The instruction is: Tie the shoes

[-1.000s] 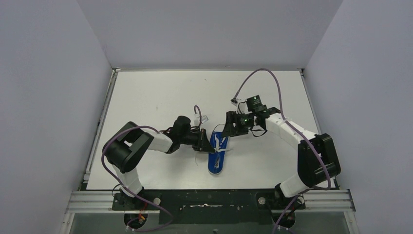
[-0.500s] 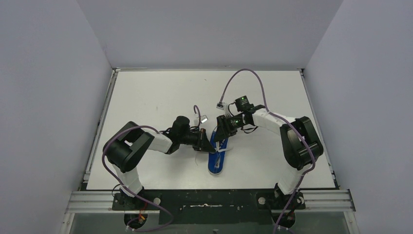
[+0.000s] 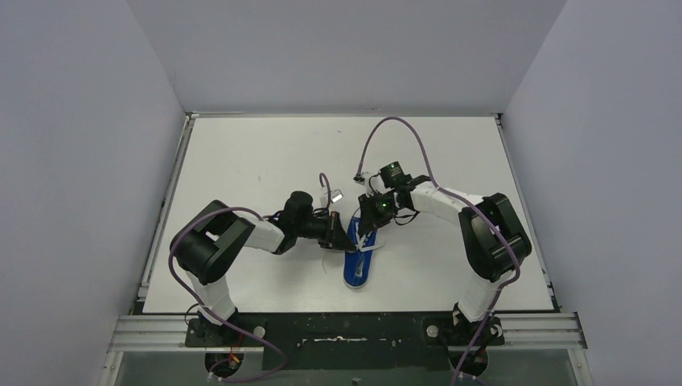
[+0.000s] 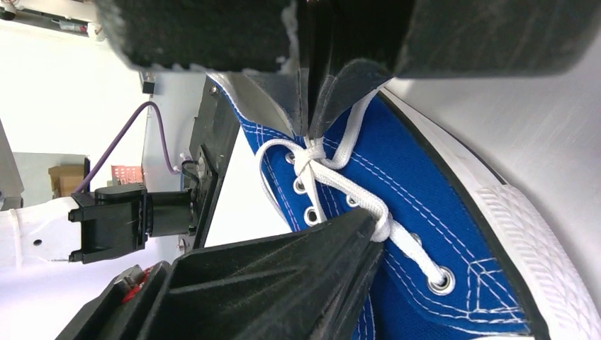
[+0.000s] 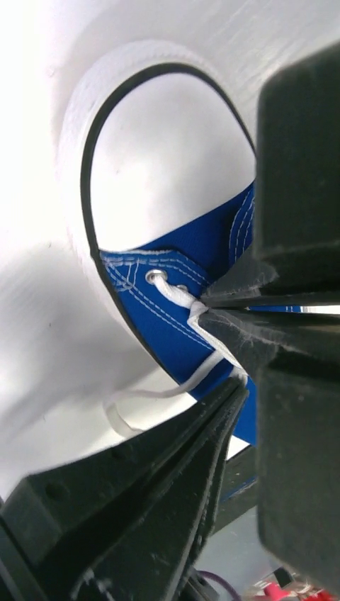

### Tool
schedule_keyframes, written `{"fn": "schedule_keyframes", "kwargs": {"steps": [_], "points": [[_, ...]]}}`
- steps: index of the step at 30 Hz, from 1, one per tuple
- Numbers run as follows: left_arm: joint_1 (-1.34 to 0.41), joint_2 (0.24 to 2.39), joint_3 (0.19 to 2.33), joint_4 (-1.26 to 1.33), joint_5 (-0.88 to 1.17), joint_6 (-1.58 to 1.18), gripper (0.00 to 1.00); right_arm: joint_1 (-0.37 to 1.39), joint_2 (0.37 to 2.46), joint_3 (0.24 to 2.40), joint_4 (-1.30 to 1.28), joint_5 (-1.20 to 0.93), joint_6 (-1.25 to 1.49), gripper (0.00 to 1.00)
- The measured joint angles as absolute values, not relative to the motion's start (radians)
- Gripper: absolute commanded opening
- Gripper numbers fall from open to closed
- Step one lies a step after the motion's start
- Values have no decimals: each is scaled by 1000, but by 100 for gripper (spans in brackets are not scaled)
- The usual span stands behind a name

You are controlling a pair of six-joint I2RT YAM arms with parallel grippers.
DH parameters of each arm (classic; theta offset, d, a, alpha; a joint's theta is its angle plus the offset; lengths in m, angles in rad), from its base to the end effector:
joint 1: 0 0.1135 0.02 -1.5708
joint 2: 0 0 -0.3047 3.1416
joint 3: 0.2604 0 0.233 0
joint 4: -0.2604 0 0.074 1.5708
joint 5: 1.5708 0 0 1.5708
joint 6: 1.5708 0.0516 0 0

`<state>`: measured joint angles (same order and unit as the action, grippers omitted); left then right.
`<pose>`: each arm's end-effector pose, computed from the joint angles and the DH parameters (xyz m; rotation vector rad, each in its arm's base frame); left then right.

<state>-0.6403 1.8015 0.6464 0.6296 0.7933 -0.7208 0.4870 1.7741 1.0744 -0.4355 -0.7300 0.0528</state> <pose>0.2433 -0.2271 0.1731 0.4619 2.3202 -1.5823 0.2842 0.1894 0.2109 -0.8026 2.5813 1.1509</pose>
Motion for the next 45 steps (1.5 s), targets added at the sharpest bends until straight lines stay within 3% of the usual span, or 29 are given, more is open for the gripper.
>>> {"fn": "schedule_keyframes", "kwargs": {"steps": [10,21,45], "points": [[-640,1801,646,614,780,-721,0,506,1576,1074,-579,-375,205,0],[-637,1779,709,470,766,-677,0,517,1478,1007,-617,-193,353,0],[-624,1729,674,365,710,-562,0,366,1510,839,-446,-330,408,0]]}}
